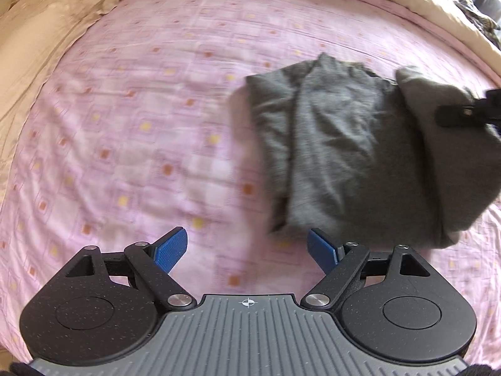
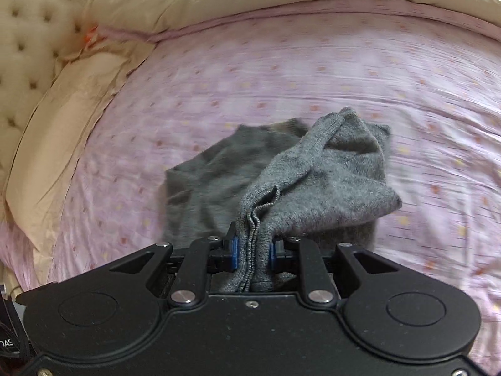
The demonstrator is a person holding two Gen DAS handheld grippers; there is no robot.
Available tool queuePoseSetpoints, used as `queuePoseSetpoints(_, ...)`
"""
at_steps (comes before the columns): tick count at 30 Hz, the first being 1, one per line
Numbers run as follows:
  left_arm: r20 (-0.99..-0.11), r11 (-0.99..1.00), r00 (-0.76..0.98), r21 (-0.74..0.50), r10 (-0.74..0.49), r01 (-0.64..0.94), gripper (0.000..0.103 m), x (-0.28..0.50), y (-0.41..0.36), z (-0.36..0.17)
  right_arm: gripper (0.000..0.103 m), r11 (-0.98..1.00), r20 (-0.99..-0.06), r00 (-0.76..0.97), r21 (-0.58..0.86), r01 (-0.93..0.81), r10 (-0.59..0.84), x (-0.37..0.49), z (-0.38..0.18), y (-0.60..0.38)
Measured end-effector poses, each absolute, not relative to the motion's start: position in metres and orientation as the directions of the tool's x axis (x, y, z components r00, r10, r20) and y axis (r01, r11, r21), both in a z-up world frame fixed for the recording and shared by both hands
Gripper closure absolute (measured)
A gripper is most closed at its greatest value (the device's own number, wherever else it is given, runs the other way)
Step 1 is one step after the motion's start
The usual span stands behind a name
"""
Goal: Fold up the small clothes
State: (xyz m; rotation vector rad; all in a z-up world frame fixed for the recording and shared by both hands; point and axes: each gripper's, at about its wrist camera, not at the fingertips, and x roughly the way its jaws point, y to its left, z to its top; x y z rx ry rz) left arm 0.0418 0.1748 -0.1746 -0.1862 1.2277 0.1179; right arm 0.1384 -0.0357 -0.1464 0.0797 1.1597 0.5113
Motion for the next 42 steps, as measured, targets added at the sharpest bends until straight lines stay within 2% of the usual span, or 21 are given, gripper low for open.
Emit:
queuePoseSetpoints(8, -0.945, 0.971, 0.328, -0.092, -0.015, -0.221, 0.02, 0.032, 0.204, -0.182, 0.076, 0.879, -0.909, 0.241, 0.215, -0.426, 0.339, 0.13, -0.179, 0.041)
queuePoseSetpoints(11, -0.946, 0.969, 0.323, -0.096, -0.018, -0.226, 0.02, 0.03, 0.21, -0.185, 0.068, 0.865, -0.914, 0.221, 0.211, -0.456, 0.34, 0.128, -0.186, 0.053)
queuePoseSetpoints(13, -0.948, 0.968, 0.317, -0.1, -0.024, -0.228, 0.02, 0.03, 0.213, -0.187, 0.059, 0.83, -0.889, 0.202, 0.272, -0.487, 0.41, 0.126, -0.184, 0.054)
queuePoseSetpoints(18, -0.948, 0.972, 0.316, -0.1, -0.028, -0.213, 0.02, 0.032, 0.216, -0.186, 0.059, 0.762, -0.803, 0.228, 0.372, -0.53, 0.551, 0.117, -0.16, 0.047)
queuePoseSetpoints(24, -0.932, 0.979, 0.359, -0.115, -0.047, -0.169, 0.02, 0.051, 0.214, -0.171, 0.058, 0.812, -0.77, 0.336, 0.377, -0.446, 0.542, 0.113, -0.14, 0.004)
queuePoseSetpoints(28, -0.914, 0.982, 0.398, -0.138, -0.078, -0.126, 0.02, 0.075, 0.207, -0.16, 0.058, 0.853, -0.794, 0.37, 0.329, -0.405, 0.482, 0.108, -0.143, -0.021)
queuePoseSetpoints(31, -0.905, 0.966, 0.395, -0.226, -0.159, -0.129, 0.019, 0.101, 0.206, -0.162, 0.058, 0.853, -0.812, 0.359, 0.29, -0.433, 0.459, 0.098, -0.147, -0.029)
queuePoseSetpoints(36, -0.894, 0.94, 0.374, -0.316, -0.248, -0.132, 0.019, 0.144, 0.207, -0.172, 0.047, 0.791, -0.818, 0.342, 0.205, -0.577, 0.462, 0.068, -0.149, -0.013)
queuePoseSetpoints(42, -0.897, 0.944, 0.335, -0.325, -0.288, -0.059, 0.02, 0.181, 0.203, -0.185, 0.047, 0.64, -0.83, 0.353, 0.007, -0.768, 0.432, 0.024, -0.166, 0.04)
